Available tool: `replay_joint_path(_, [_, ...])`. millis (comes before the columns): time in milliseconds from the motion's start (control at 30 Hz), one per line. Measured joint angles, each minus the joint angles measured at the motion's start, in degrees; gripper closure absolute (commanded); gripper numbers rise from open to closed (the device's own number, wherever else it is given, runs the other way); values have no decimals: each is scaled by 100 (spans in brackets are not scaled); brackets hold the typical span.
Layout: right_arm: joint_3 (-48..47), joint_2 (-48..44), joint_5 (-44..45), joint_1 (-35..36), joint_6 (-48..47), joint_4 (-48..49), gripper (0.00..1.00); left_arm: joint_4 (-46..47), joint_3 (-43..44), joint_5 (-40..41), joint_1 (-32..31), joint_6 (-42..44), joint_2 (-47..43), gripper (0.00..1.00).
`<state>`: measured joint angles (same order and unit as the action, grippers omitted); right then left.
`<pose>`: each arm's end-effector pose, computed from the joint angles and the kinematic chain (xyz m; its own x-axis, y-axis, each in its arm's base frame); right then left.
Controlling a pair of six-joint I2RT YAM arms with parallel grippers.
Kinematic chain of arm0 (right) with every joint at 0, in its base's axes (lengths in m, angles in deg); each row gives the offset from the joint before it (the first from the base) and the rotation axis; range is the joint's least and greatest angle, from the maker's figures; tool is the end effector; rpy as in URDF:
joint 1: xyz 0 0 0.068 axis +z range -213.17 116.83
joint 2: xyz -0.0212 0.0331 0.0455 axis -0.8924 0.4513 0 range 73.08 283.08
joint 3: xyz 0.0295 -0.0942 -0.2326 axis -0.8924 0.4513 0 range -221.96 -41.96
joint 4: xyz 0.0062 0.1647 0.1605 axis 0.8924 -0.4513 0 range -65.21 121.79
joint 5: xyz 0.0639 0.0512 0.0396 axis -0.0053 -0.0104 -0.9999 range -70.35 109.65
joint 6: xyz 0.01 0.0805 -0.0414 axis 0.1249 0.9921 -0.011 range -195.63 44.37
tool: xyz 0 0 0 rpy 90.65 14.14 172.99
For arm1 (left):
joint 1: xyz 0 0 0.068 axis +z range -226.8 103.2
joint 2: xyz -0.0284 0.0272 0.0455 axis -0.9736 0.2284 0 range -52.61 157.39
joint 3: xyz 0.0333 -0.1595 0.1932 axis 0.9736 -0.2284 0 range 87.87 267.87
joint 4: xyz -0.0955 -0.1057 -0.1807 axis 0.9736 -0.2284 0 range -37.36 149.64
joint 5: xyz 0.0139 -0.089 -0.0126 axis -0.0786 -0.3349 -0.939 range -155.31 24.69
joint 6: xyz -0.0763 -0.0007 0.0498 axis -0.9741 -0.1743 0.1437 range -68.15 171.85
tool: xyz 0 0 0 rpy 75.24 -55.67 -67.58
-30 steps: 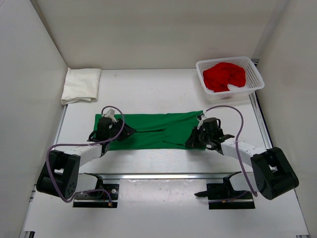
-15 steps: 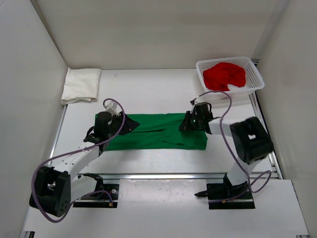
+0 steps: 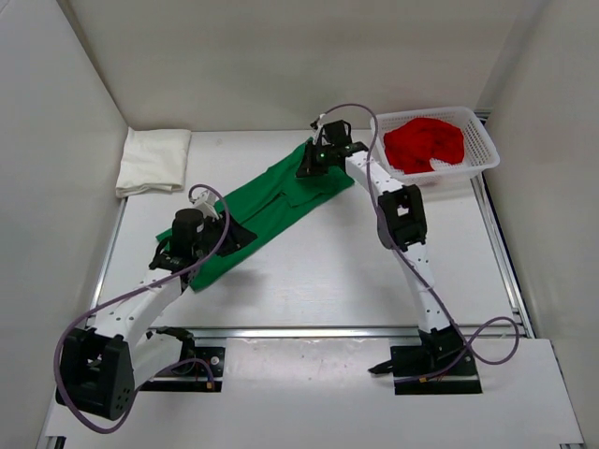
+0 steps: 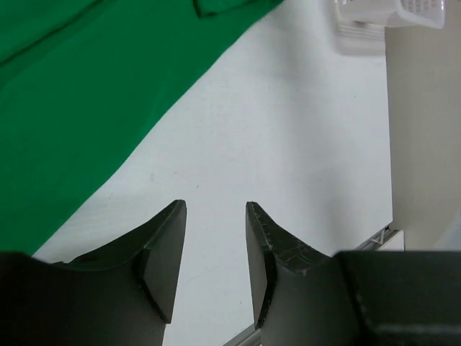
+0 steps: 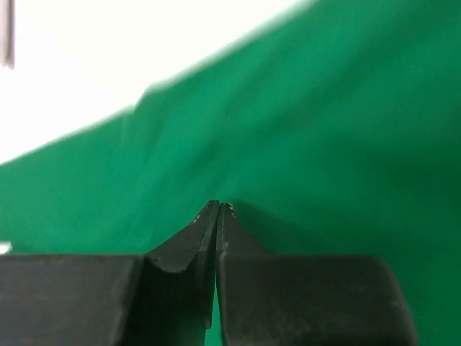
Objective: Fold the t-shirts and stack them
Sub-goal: Rotate the tshirt 90 degrees
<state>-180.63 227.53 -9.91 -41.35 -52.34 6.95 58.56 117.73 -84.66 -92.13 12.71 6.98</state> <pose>0.5132 0.2487 0.1242 -0.8205 0.0419 -0.5701 -0.3773 0.7095 0.5952 0.2241 -0.0895 0.1933 -0.7138 -0.4219 -0.5590 0.0946 0.7329 -0.6738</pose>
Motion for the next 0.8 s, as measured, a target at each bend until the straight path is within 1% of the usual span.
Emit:
replay_joint_path(100, [909, -1036, 55, 2, -302, -385, 100, -131, 22, -107, 33, 68, 42, 48])
replay_joint_path(133, [1440, -1652, 125, 24, -426, -387, 100, -166, 39, -149, 11, 103, 72, 46])
replay_joint_path(167, [1886, -2212, 166, 22, -496, -378, 100, -208, 63, -175, -9, 144, 103, 46])
replay_joint_path(233, [2828, -3589, 210, 24, -546, -162, 99, -332, 125, -245, -20, 216, 133, 50])
replay_joint_path(267, [3491, -4369, 203, 24, -531, 310, 99, -415, 173, -254, -42, 280, 133, 54])
replay_joint_path(333, [4706, -5775, 188, 68, -433, 1106, 99, -542, 251, -225, -96, 398, 125, 56])
replay_joint_path(400, [5914, -6806, 271, 229, -299, 1853, 97, -649, 289, -157, -140, 492, 57, 59])
replay_joint_path(433, [6415, -7132, 306, 400, -208, 2267, 97, -730, 289, -136, -138, 529, -22, 60])
replay_joint_path(500, [7169, -7235, 286, 811, -2, 2962, 93, -890, 289, -118, -114, 603, -192, 61])
replay_joint_path(533, [7438, -7049, 289, 1019, 107, 3167, 90, -951, 291, -125, -68, 634, -256, 61])
replay_joint_path(567, [7606, -6826, 323, 1235, 219, 3316, 83, -1019, 297, -138, 2, 658, -297, 62])
replay_joint_path(667, [7921, -5595, 570, 1733, 509, 3460, 72, -1237, 345, -162, 179, 706, -319, 61])
replay_joint_path(700, [7965, -5292, 658, 1869, 592, 3405, 67, -1307, 361, -151, 212, 721, -330, 60])
replay_joint_path(733, [7967, -5036, 791, 2000, 667, 3377, 64, -1375, 378, -131, 212, 734, -348, 60])
replay_joint_path(767, [7958, -4833, 938, 2127, 719, 3427, 55, -1447, 396, -122, 210, 752, -376, 60])
replay_joint_path(800, [7928, -4712, 1040, 2212, 789, 3442, 51, -1504, 407, -125, 219, 772, -409, 60])
